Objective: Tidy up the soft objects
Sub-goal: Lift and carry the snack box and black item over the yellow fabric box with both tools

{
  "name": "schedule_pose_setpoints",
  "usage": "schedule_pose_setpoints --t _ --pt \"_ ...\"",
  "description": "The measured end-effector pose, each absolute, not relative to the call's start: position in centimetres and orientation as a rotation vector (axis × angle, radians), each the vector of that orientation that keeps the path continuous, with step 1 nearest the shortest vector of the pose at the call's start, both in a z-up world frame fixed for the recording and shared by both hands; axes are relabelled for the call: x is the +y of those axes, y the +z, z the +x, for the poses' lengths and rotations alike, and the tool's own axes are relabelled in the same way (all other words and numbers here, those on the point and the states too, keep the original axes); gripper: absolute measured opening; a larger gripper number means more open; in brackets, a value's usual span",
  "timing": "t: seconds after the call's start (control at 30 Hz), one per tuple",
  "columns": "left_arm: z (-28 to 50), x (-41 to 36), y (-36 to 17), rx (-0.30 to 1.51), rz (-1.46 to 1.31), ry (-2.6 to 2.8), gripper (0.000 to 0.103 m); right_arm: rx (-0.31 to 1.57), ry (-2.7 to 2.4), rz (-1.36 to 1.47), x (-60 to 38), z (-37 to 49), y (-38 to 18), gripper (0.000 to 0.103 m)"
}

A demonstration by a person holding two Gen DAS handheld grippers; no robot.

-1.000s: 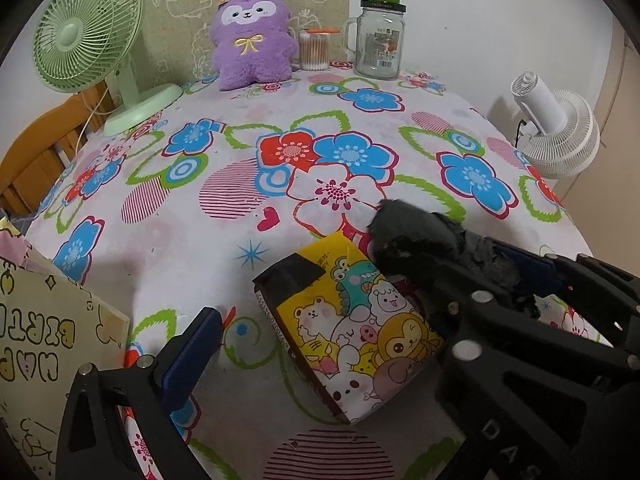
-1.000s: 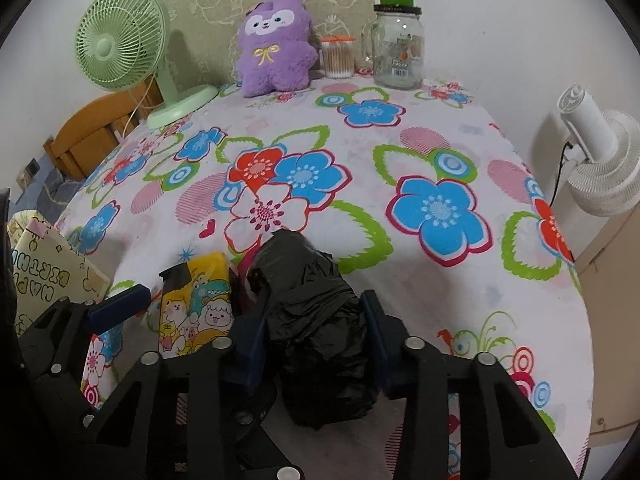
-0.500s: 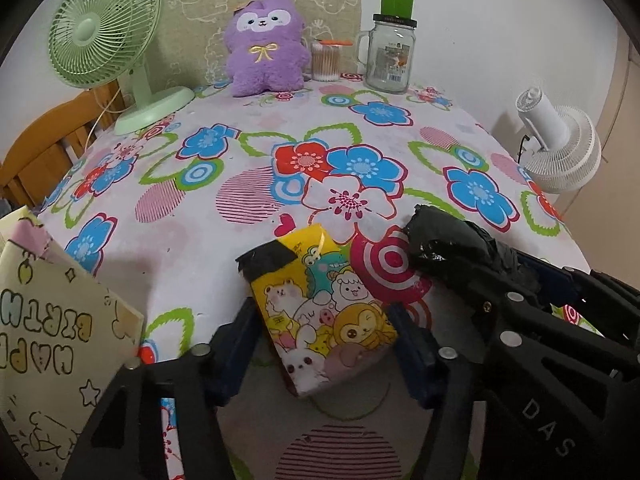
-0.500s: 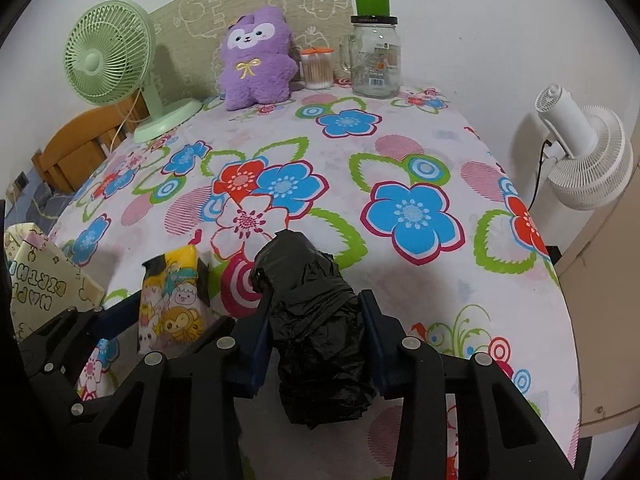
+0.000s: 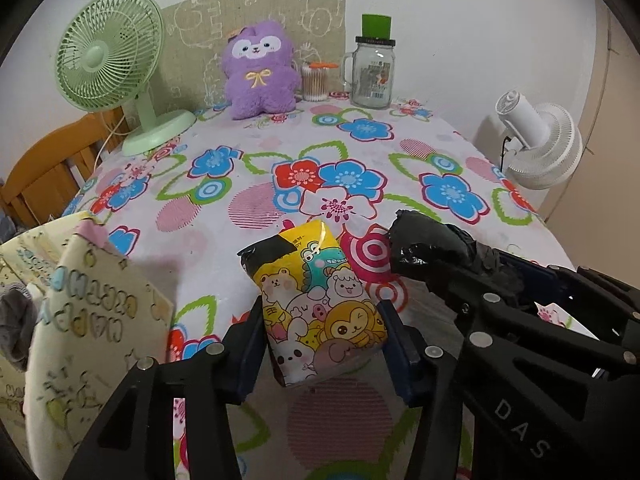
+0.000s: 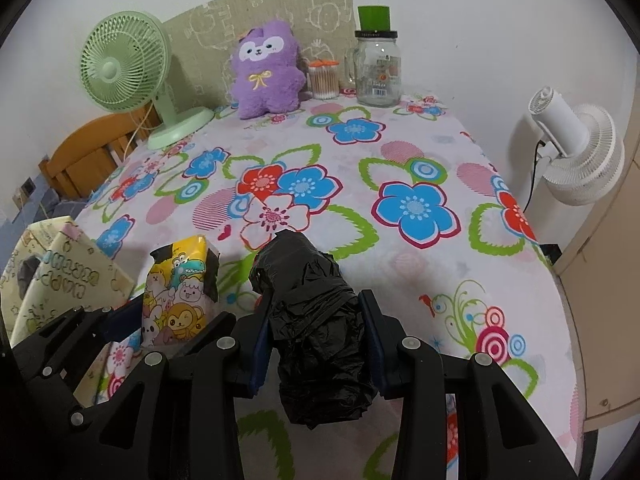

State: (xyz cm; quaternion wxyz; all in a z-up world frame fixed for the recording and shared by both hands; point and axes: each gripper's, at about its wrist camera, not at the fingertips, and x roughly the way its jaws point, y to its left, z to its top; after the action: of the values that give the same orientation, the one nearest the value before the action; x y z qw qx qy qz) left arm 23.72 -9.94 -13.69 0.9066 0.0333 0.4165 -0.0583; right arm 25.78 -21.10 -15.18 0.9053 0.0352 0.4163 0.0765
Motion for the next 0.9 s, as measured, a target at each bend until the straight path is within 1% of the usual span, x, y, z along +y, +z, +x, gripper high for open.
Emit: schedule_pose_setpoints --t 0.9 --pt "16.0 -9.8 -7.4 0.728 0.092 -0.161 0.054 0.728 0.113 0.095 -21.0 17.1 -8.6 0.043"
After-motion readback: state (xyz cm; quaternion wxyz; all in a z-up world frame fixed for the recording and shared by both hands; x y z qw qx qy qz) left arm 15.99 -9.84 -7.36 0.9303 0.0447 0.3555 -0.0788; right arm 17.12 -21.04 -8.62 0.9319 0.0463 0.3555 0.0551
